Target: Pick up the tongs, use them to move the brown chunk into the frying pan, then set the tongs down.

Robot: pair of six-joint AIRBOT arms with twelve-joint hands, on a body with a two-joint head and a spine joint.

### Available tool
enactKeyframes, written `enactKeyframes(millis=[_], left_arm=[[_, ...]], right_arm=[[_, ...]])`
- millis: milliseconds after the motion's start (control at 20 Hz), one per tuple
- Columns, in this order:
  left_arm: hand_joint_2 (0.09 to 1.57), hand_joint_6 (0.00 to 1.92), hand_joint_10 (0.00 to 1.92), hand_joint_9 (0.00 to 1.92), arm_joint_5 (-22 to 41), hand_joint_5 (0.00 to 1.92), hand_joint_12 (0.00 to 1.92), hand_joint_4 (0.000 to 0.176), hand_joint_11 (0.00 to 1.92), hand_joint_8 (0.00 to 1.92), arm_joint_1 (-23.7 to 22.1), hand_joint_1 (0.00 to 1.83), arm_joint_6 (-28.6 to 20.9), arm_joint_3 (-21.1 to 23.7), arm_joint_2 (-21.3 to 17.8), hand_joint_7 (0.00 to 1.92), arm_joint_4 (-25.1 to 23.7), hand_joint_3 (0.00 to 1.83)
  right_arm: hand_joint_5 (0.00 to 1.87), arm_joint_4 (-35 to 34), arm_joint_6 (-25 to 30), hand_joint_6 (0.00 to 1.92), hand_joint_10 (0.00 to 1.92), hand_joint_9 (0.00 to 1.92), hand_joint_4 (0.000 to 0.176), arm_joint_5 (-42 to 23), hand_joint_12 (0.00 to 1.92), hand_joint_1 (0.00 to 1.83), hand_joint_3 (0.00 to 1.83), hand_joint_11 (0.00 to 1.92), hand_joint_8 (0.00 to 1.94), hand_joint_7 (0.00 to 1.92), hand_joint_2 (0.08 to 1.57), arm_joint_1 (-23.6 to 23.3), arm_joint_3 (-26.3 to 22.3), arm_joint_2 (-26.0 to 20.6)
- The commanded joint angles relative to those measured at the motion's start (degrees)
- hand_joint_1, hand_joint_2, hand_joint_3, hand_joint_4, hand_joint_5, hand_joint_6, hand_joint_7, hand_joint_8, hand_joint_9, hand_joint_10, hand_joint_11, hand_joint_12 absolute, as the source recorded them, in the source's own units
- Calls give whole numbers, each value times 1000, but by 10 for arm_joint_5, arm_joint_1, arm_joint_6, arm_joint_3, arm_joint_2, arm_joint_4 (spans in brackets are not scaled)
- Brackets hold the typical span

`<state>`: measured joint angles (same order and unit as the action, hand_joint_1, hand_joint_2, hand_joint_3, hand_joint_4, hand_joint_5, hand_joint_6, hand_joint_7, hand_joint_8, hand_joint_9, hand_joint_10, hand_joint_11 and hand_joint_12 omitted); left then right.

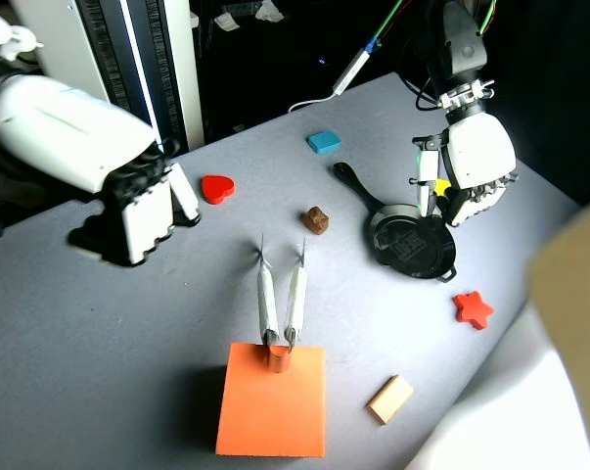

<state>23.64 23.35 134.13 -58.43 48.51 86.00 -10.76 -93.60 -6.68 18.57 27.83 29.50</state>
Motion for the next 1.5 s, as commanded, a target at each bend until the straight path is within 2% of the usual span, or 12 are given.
enactKeyframes(millis=[0, 100, 200, 400, 650, 750, 900, 1000, 1150, 1300, 1350, 1450], left_arm=[[1143, 102, 169, 79, 23, 69, 618, 0, 0, 68, -2, 76, 4, -3, -1, 114, -18, 195], [1244, 14, 35, 111, 23, 93, 537, 0, 0, 0, 0, 53, 4, -7, -1, 131, -18, 22], [1259, 14, 27, 117, 18, 109, 563, 0, 0, 0, -1, 38, 4, -12, 0, 127, -18, 16], [1273, 8, 10, 110, 22, 122, 594, 0, 0, 1, -3, 182, 16, -17, 1, 110, -19, 6], [1285, 6, 7, 115, 36, 110, 516, 0, 0, 6, -9, 124, 31, -19, 0, 124, -14, 2], [1291, 8, 9, 129, 52, 118, 480, 0, 0, 7, -14, 135, 91, -15, 0, 141, 38, 1], [1307, 2, 2, 121, 72, 109, 492, 0, 0, 2, -18, 118, 101, -16, -1, 123, 61, 4], [1324, 2, 4, 130, 74, 113, 603, 0, 0, 1, -23, 43, 102, -17, -1, 119, 75, 6], [1315, 1, 2, 132, 75, 97, 653, 0, 0, 1, -38, 66, 130, -21, 0, 116, 119, 0], [1308, 1, 10, 165, 86, 101, 733, 0, 0, 3, -43, 102, 140, -19, 0, 145, 132, 0], [1302, 3, 10, 168, 92, 107, 745, 0, 0, 3, -43, 117, 151, -19, 0, 147, 146, 0], [1303, 0, 1, 148, 100, 101, 735, 0, 0, 0, -43, 136, 161, -20, 0, 121, 162, 0]], right_arm=[[1, 3, -12, 14, 20, 7, 0, -78, 5, 465, 216, 0, 29, 33, 909, -12, 2, 0], [2, 3, -14, 0, 3, 20, 0, -49, 0, 495, 45, 0, 1, 57, 956, -44, 11, 15], [10, 3, -14, 2, 5, 27, 0, -18, 0, 540, 32, 0, 0, 54, 947, -75, 22, 32], [5, 3, -23, 1, 0, 12, 0, 37, 5, 627, 20, 7, 0, 31, 940, -112, 48, 65], [0, 3, -28, 0, 0, 2, 0, 109, 0, 825, 0, 0, 0, 18, 906, -146, 116, 120], [0, 4, -29, 0, 0, 0, 0, 143, 0, 920, 0, 0, 0, 1, 891, -158, 149, 147], [0, 18, -22, 0, 0, 0, 0, 175, 0, 1090, 0, 0, 0, 0, 842, -171, 188, 182], [0, 54, -3, 0, 0, 0, 0, 191, 0, 1104, 0, 0, 0, 0, 836, -174, 205, 203], [0, 59, 14, 0, 0, 0, 0, 225, 0, 1103, 0, 0, 0, 0, 858, -181, 241, 247], [0, 59, 35, 0, 0, 0, 0, 251, 0, 1075, 0, 0, 0, 0, 875, -181, 266, 280], [0, 97, 82, 0, 0, 0, 0, 261, 0, 1067, 0, 0, 0, 0, 872, -181, 274, 296], [0, 116, 103, 0, 0, 0, 0, 267, 0, 1087, 0, 0, 0, 0, 867, -176, 285, 315]])
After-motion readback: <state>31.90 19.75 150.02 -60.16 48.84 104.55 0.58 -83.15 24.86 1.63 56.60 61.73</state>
